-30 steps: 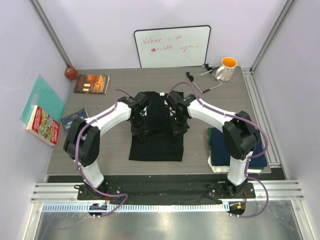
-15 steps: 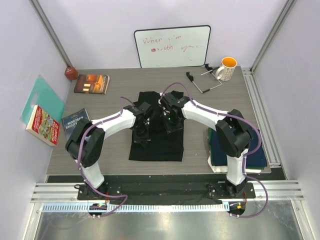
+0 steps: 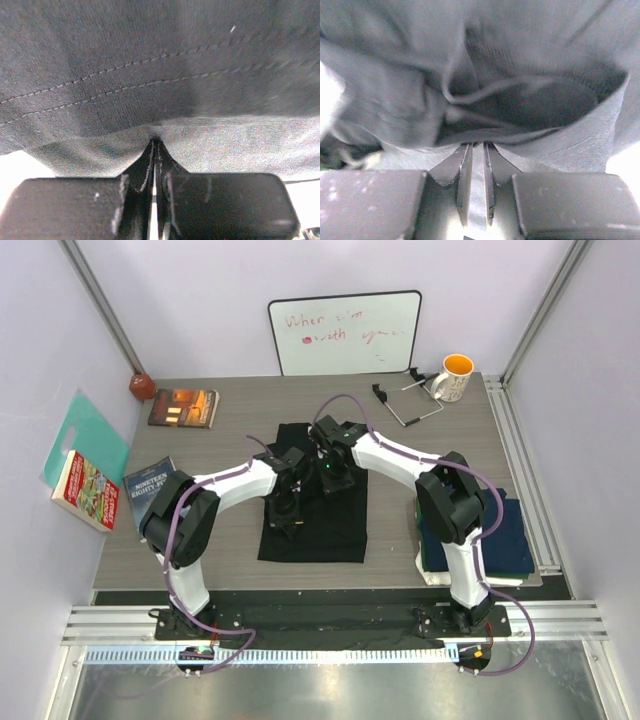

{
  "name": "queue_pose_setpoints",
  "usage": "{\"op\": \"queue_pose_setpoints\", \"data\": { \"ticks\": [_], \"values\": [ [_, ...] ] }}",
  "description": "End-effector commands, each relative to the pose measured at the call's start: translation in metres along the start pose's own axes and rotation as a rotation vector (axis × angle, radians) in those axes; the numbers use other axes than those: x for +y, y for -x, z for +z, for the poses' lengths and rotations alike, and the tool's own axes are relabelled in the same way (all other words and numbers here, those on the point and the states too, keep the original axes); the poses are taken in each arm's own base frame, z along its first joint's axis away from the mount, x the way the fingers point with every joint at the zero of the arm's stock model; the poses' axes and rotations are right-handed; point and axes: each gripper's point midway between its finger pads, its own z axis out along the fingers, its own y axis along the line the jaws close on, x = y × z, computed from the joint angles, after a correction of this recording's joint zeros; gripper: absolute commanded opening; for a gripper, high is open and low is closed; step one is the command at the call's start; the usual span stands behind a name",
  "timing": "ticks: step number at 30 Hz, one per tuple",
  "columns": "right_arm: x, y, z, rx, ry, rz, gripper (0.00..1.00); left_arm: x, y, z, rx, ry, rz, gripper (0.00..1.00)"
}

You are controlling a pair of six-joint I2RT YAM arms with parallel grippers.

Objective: Fold and stack the t-shirts

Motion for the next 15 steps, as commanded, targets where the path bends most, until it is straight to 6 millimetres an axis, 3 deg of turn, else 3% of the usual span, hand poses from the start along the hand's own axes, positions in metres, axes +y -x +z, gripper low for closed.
{"op": "queue_pose_setpoints", "data": {
  "ticks": [1,10,13,15],
  "values": [
    [0.009,0.046,-0.013,-0.138,-0.016,-0.017,0.19,0.004,0.001,0.006,-0.004,0.03,0.028,0.0],
    [0.007,0.07,0.006,-0.157,-0.04,-0.044,0.18,0.011,-0.005,0.014,0.028,0.06,0.029,0.0],
    [-0.007,0.074,0.012,-0.164,-0.094,-0.038,0.17,0.012,-0.003,0.012,0.018,0.066,0.034,0.0],
    [-0.017,0.081,0.003,-0.168,-0.105,-0.03,0.15,0.014,-0.004,0.012,0.018,0.074,0.034,0.0]
  ]
}}
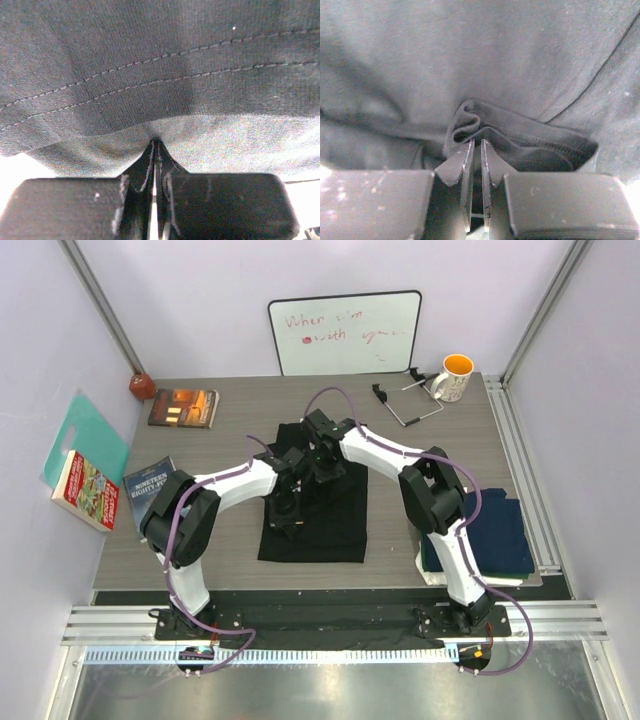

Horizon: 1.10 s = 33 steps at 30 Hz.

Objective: Fold and stack the t-shirts

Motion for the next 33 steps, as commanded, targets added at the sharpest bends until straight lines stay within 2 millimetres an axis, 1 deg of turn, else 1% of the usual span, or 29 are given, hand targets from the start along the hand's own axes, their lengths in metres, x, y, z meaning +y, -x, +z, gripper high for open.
{"op": "queue_pose_setpoints", "data": {
  "ticks": [1,2,3,4,5,6,7,8,9,10,11,12,13,14,16,17,18,20,23,24,25,27,32,33],
  "values": [
    [-0.017,0.034,-0.023,-0.081,-0.031,-0.002,0.15,0.014,-0.002,0.01,0.013,0.077,0.027,0.0],
    [-0.018,0.039,-0.032,-0.1,-0.025,-0.004,0.17,0.016,-0.003,0.009,0.016,0.085,0.028,0.0],
    [-0.023,0.044,-0.052,-0.122,-0.026,-0.006,0.18,0.016,-0.002,0.009,0.013,0.085,0.028,0.0],
    [-0.026,0.045,-0.062,-0.129,-0.036,-0.032,0.19,0.015,0.0,0.009,0.007,0.086,0.033,0.0],
    [-0.028,0.042,-0.069,-0.129,-0.047,-0.04,0.19,0.016,-0.001,0.009,0.012,0.091,0.035,0.0],
    [-0.027,0.046,-0.093,-0.176,-0.029,-0.034,0.19,0.016,0.0,0.009,0.012,0.093,0.036,0.0],
    [-0.025,0.04,-0.098,-0.175,-0.019,-0.03,0.19,0.014,0.003,0.009,0.004,0.091,0.038,0.0],
    [-0.026,0.026,-0.097,-0.144,-0.013,-0.024,0.18,0.014,0.004,0.01,0.01,0.092,0.039,0.0],
    [-0.026,0.017,-0.099,-0.118,-0.002,-0.016,0.16,0.014,0.004,0.011,0.012,0.095,0.039,0.0],
    [-0.02,0.001,-0.099,-0.079,0.034,-0.012,0.13,0.013,0.006,0.011,0.008,0.092,0.038,0.0],
    [-0.018,-0.008,-0.097,-0.055,0.044,-0.012,0.07,0.012,0.008,0.012,0.008,0.09,0.038,0.0],
    [-0.015,-0.016,-0.095,-0.035,0.051,-0.014,0.03,0.012,0.008,0.013,0.011,0.091,0.038,0.0],
    [-0.013,-0.022,-0.095,-0.03,0.057,-0.015,0.01,0.01,0.01,0.013,0.007,0.088,0.037,0.0],
    [-0.009,-0.036,-0.087,0.001,0.057,-0.022,0.01,0.01,0.011,0.013,0.009,0.089,0.035,0.0],
    [-0.003,-0.041,-0.085,-0.005,0.066,-0.028,0.01,0.008,0.012,0.014,0.005,0.086,0.032,0.0],
    [0.002,-0.048,-0.082,0.007,0.071,-0.04,0.01,0.008,0.013,0.013,0.003,0.085,0.029,0.0],
    [0.005,-0.048,-0.079,0.002,0.076,-0.034,0.01,0.009,0.014,0.013,-0.004,0.09,0.025,0.0],
    [0.008,-0.058,-0.071,0.023,0.079,-0.037,0.01,0.01,0.014,0.012,-0.009,0.094,0.015,0.0],
    [0.014,-0.067,-0.062,0.036,0.086,-0.043,0.01,0.013,0.015,0.008,-0.03,0.097,-0.007,0.0],
    [0.016,-0.065,-0.06,0.022,0.091,-0.04,0.01,0.02,0.017,0.007,-0.049,0.125,-0.014,0.0],
    [0.015,-0.067,-0.056,0.026,0.088,-0.037,0.01,0.019,0.018,0.003,-0.07,0.116,-0.023,0.0],
    [0.018,-0.066,-0.05,0.02,0.092,-0.036,0.01,0.022,0.018,0.003,-0.081,0.116,-0.036,0.0],
    [0.019,-0.058,-0.038,0.004,0.08,-0.026,0.01,0.026,0.017,-0.003,-0.107,0.113,-0.06,0.0],
    [0.018,-0.057,-0.034,0.005,0.07,-0.025,0.01,0.027,0.017,-0.003,-0.109,0.116,-0.062,0.0]
  ]
}}
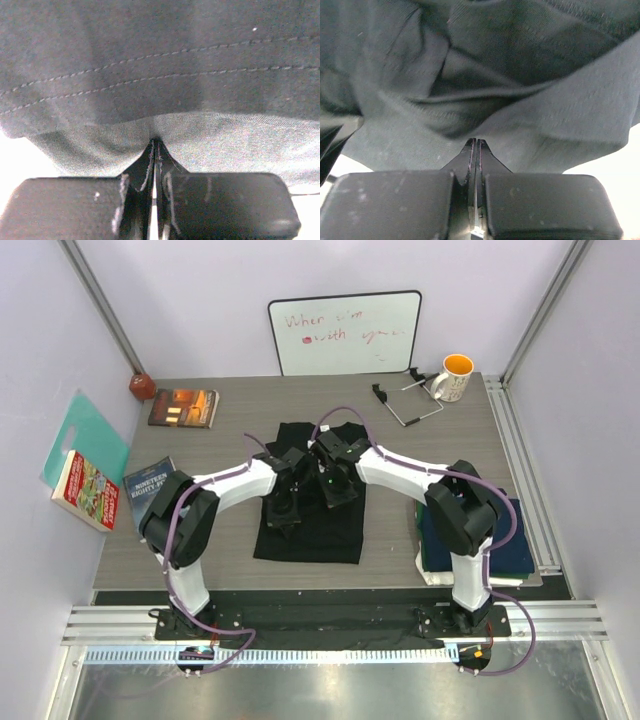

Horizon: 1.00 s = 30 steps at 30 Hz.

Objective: Fold and stack the t-shirts

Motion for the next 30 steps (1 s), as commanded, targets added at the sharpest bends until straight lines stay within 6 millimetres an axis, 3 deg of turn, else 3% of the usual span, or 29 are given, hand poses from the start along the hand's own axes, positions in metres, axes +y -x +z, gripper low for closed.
{"op": "queue_pose_setpoints", "data": {
  "ticks": [1,7,18,30],
  "values": [
    [0.007,0.024,0.008,-0.073,0.002,0.013,0.01,0.017,0.014,-0.001,-0.094,0.057,-0.034,0.0],
    [0.004,0.034,0.021,-0.098,-0.024,0.038,0.01,0.016,0.015,-0.007,-0.125,0.026,-0.039,0.0],
    [-0.005,0.09,0.009,-0.261,-0.099,0.073,0.01,0.016,0.009,-0.009,-0.125,-0.01,-0.045,0.0],
    [-0.021,0.095,0.028,-0.248,-0.15,0.069,0.01,0.023,0.013,-0.018,-0.169,0.005,-0.053,0.0]
  ]
}}
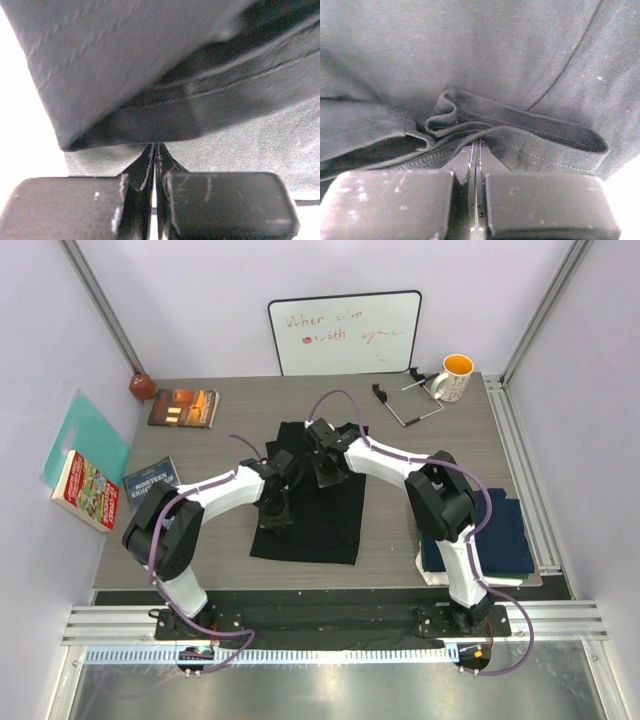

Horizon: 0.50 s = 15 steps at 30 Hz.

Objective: Fold and stack the t-shirts

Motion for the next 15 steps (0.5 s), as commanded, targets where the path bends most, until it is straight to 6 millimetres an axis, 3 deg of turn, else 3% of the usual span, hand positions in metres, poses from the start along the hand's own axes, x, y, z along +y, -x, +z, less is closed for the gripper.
{"op": "queue_pose_setpoints", "data": {
  "ticks": [1,8,15],
  "values": [
    [-0.003,0.021,-0.001,-0.072,-0.031,0.009,0.01,0.006,0.013,-0.016,-0.093,-0.001,-0.014,0.0],
    [-0.021,0.016,0.009,-0.066,-0.095,0.038,0.01,0.006,0.02,-0.031,-0.162,-0.033,-0.011,0.0],
    [-0.04,0.01,0.016,-0.047,-0.161,0.065,0.01,0.006,0.019,-0.027,-0.143,-0.033,-0.003,0.0]
  ]
}}
